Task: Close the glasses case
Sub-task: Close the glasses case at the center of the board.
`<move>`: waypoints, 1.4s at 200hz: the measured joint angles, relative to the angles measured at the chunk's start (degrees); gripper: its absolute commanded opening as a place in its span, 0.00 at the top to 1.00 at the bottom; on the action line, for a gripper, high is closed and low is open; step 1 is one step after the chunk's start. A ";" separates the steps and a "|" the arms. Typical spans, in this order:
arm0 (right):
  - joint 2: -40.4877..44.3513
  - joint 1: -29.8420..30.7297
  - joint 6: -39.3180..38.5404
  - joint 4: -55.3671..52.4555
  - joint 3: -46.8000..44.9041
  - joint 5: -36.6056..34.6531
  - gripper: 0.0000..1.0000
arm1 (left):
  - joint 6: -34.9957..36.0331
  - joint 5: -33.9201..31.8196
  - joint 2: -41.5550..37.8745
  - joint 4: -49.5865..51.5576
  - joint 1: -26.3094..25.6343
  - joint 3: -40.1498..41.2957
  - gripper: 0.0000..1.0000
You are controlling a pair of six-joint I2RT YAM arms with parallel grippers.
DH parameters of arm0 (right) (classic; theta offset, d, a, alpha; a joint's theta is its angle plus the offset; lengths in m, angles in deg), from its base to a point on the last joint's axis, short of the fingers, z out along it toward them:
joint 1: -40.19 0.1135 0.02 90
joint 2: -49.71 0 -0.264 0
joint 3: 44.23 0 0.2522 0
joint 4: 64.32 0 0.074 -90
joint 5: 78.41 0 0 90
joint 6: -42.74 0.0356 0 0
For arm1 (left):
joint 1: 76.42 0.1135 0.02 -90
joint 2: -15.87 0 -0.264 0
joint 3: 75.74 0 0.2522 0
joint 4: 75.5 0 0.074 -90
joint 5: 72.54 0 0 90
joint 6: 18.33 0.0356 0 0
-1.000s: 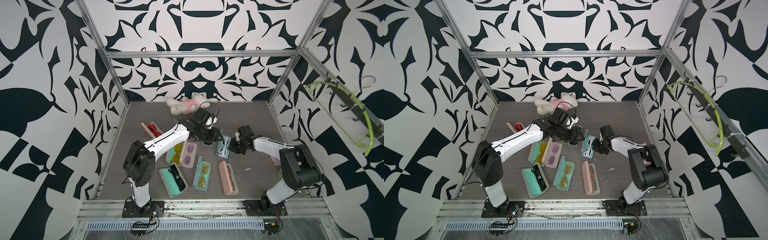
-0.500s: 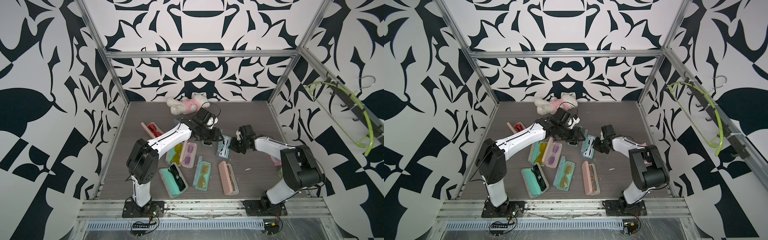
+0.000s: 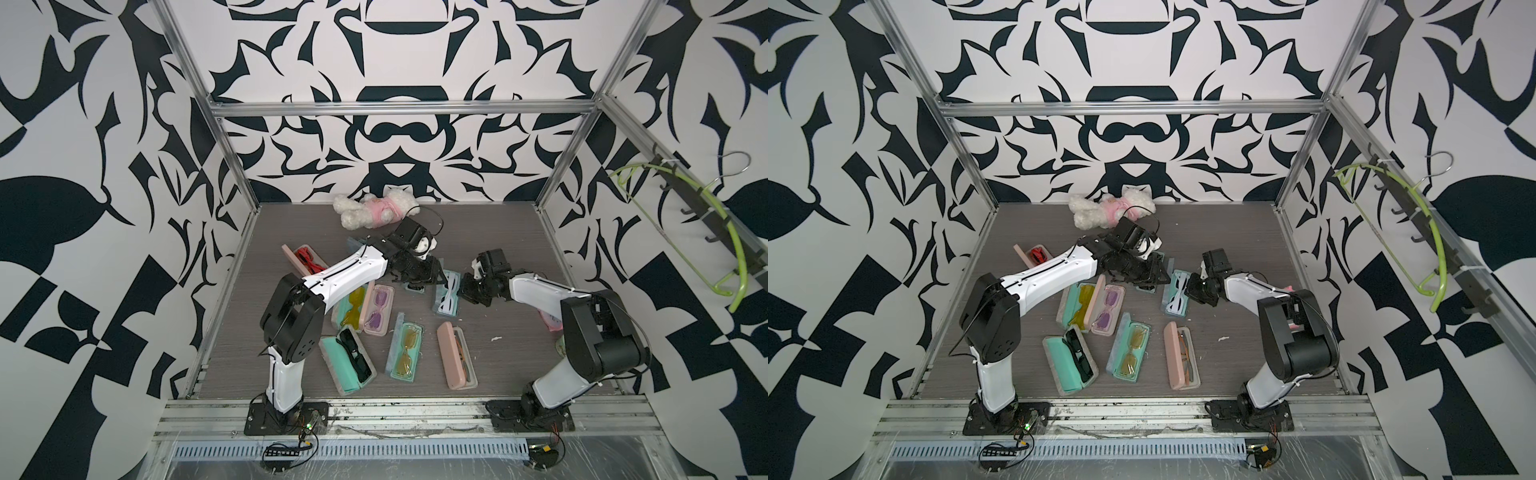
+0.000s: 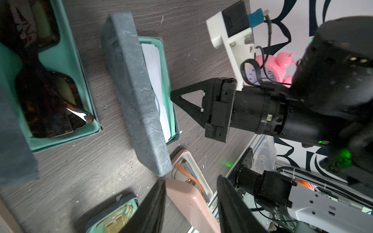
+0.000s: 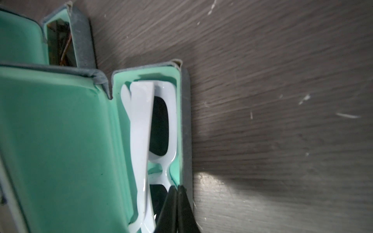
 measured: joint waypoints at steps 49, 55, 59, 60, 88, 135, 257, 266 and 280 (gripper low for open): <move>0.00 0.00 -0.33 -0.02 -0.07 0.00 0.95 | 0.02 -0.35 1.81 1.49 0.00 0.00 0.57; 0.00 0.00 -0.39 -0.02 -0.07 0.00 0.95 | 0.00 -0.37 1.81 1.49 0.00 0.00 0.57; 0.00 0.00 -0.46 -0.02 -0.07 -0.02 0.95 | 0.00 -0.39 1.81 1.49 0.00 0.00 0.57; 0.00 0.00 -0.46 -0.02 -0.07 0.00 0.95 | 0.00 -0.39 1.81 1.49 0.00 0.00 0.57; 0.00 0.00 -0.57 0.00 -0.17 0.00 0.96 | 0.00 -0.59 2.62 1.51 -0.07 -0.44 0.59; 0.00 0.00 -0.72 0.22 -0.33 0.00 0.97 | 0.00 -1.25 4.70 1.49 -0.50 -1.62 0.65; 0.00 0.00 -0.74 1.03 -0.70 0.42 0.99 | 0.20 -2.40 5.60 1.62 -0.76 -1.90 0.75; 0.00 0.00 -0.74 1.03 -0.70 0.42 0.99 | 0.20 -2.45 5.64 1.68 -0.74 -1.97 0.75; 0.00 0.00 -0.74 1.03 -0.70 0.42 0.99 | 0.20 -2.51 5.88 1.68 -0.76 -2.05 0.75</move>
